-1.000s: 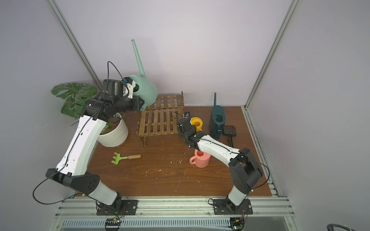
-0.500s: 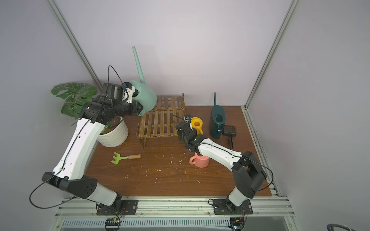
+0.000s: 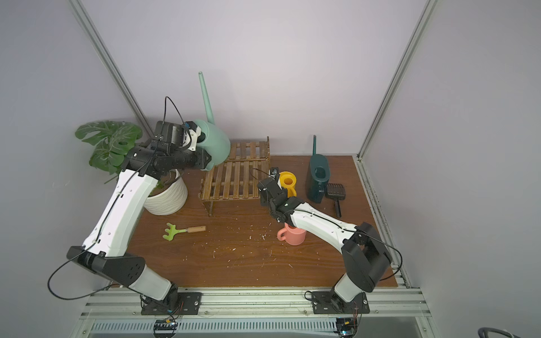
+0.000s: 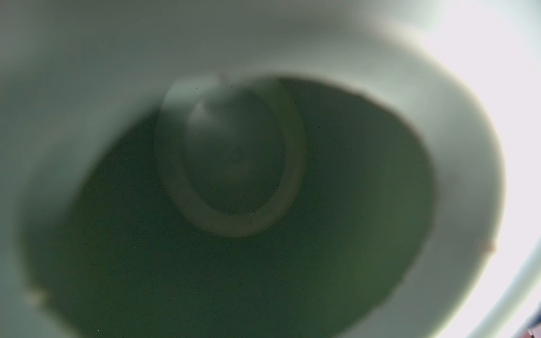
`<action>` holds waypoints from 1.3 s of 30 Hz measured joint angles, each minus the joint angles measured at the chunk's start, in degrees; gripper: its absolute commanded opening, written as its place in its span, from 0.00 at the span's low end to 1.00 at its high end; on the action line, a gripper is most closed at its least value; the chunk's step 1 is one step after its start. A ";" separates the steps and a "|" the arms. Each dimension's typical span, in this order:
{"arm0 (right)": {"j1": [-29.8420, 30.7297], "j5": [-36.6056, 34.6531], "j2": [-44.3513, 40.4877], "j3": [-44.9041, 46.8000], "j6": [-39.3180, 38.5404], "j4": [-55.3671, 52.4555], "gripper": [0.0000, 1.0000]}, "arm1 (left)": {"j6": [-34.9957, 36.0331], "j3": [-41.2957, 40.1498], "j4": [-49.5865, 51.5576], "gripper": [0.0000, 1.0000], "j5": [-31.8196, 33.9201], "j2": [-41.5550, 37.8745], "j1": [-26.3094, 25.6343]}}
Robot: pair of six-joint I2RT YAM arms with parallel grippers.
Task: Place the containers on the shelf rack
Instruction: 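Place the container on the shelf.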
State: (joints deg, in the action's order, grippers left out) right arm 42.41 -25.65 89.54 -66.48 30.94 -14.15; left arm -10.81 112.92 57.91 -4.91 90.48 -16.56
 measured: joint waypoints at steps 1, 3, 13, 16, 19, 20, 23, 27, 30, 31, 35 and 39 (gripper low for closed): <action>0.00 0.11 -0.39 0.00 -0.02 -0.02 0.25 | 0.13 0.00 0.02 0.34 0.02 0.04 0.00; 0.00 0.26 -1.33 0.00 -0.07 0.02 0.27 | 0.44 0.07 -0.17 0.36 0.02 0.17 0.00; 0.00 0.31 -6.62 -0.02 -0.46 0.24 0.33 | 0.83 1.25 -1.33 0.43 0.61 0.94 0.00; 0.00 0.31 -6.86 0.00 -0.48 0.76 0.33 | 0.87 1.68 -1.46 0.42 0.61 1.20 0.00; 0.00 0.35 -6.88 0.17 -0.48 0.87 0.34 | 0.87 1.68 -1.44 0.42 0.61 1.42 0.00; 0.00 0.35 -6.88 0.22 -0.48 0.87 0.34 | 0.87 1.68 -1.44 0.42 0.61 1.49 0.00; 0.00 0.39 -7.32 0.79 -0.48 0.87 0.35 | 0.85 1.68 -1.44 0.42 0.61 1.53 0.00; 0.00 0.39 -8.87 1.46 -0.50 0.85 0.37 | 0.79 1.68 -1.46 0.42 0.35 1.53 0.00; 0.00 0.37 -10.19 1.57 -0.66 0.85 0.38 | 0.74 1.68 -1.46 0.42 -0.33 1.53 -0.02; 0.00 0.37 -10.54 1.57 -0.68 0.87 0.38 | 0.72 1.68 -1.46 0.42 -0.57 1.53 -0.04; 0.00 0.39 -11.02 1.57 -0.70 0.87 0.38 | 0.66 1.68 -1.46 0.42 -1.25 1.66 -0.46; 0.00 0.42 -10.99 1.79 -0.70 0.85 0.39 | 0.61 1.70 -1.46 0.43 -1.62 1.95 -0.50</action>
State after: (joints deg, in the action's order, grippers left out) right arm 42.41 -25.23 78.54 -64.69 30.24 -13.30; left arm -10.20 114.63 56.45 -6.52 92.42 -17.06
